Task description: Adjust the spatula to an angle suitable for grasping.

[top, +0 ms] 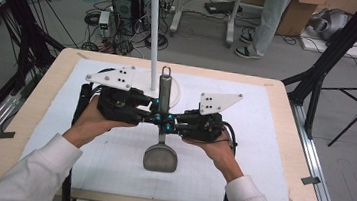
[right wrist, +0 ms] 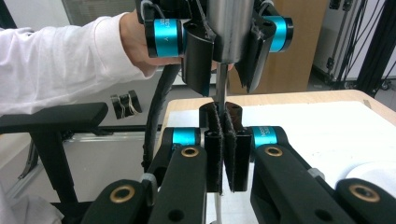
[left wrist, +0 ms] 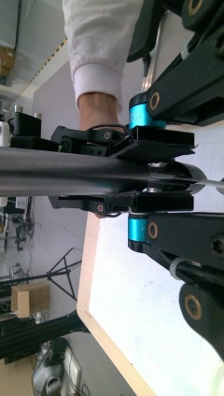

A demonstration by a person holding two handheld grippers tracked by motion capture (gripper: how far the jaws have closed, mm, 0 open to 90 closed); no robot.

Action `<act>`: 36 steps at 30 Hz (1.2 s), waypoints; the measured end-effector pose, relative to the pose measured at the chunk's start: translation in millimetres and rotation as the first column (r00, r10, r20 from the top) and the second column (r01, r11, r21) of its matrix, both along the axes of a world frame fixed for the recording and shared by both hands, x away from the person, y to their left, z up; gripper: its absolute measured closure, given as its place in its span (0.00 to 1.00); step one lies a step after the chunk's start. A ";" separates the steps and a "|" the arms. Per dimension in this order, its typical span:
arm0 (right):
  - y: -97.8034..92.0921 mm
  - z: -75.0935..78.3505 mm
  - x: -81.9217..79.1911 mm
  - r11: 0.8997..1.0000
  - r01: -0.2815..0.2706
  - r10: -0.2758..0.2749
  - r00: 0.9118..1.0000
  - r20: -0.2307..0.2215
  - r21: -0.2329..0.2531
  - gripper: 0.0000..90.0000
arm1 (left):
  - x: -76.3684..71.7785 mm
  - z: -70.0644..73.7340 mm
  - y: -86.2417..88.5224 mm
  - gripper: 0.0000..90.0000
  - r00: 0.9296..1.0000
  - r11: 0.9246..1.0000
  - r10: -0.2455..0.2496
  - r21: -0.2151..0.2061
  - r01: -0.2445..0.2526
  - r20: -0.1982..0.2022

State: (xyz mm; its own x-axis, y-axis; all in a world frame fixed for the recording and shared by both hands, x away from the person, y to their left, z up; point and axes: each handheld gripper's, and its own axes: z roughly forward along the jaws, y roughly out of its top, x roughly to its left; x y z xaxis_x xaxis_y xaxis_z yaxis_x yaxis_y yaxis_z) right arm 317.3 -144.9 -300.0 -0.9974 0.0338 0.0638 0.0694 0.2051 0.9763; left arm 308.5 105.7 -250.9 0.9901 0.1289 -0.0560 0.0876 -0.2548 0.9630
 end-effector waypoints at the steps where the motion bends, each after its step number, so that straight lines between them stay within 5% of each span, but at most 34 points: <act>1: 0.2 0.2 -0.3 1.000 0.003 -0.003 1.000 -0.002 0.001 0.98 | 0.3 -0.1 0.3 0.81 1.000 1.000 0.004 -0.002 -0.004 0.006; 13: -2.8 1.3 -0.3 0.998 0.059 -0.059 0.998 -0.017 0.005 0.98 | -0.7 0.8 1.4 0.33 0.995 0.996 0.094 -0.009 -0.093 0.040; 17: -2.0 1.3 0.3 0.997 0.076 -0.076 0.997 -0.015 0.017 0.98 | -0.3 1.4 1.6 0.16 0.986 0.987 0.164 -0.012 -0.163 0.030; 19: -1.4 1.4 0.7 0.996 0.092 -0.092 0.996 -0.008 0.017 0.98 | 0.6 1.6 1.7 0.07 0.972 0.972 0.234 -0.008 -0.234 0.019; 22: 0.1 1.0 1.0 0.994 0.109 -0.108 0.994 -0.021 0.012 0.98 | 2.5 1.8 2.5 0.02 0.965 0.965 0.262 -0.016 -0.262 -0.005; 33: 9.2 0.3 4.3 0.981 0.195 -0.195 0.980 -0.028 -0.003 0.98 | 2.4 4.4 3.6 0.02 0.944 0.944 0.330 -0.034 -0.329 0.016; 36: 11.6 0.4 3.8 0.974 0.226 -0.227 0.974 -0.022 -0.007 0.98 | 2.2 5.6 3.9 0.02 0.932 0.932 0.361 -0.043 -0.360 0.022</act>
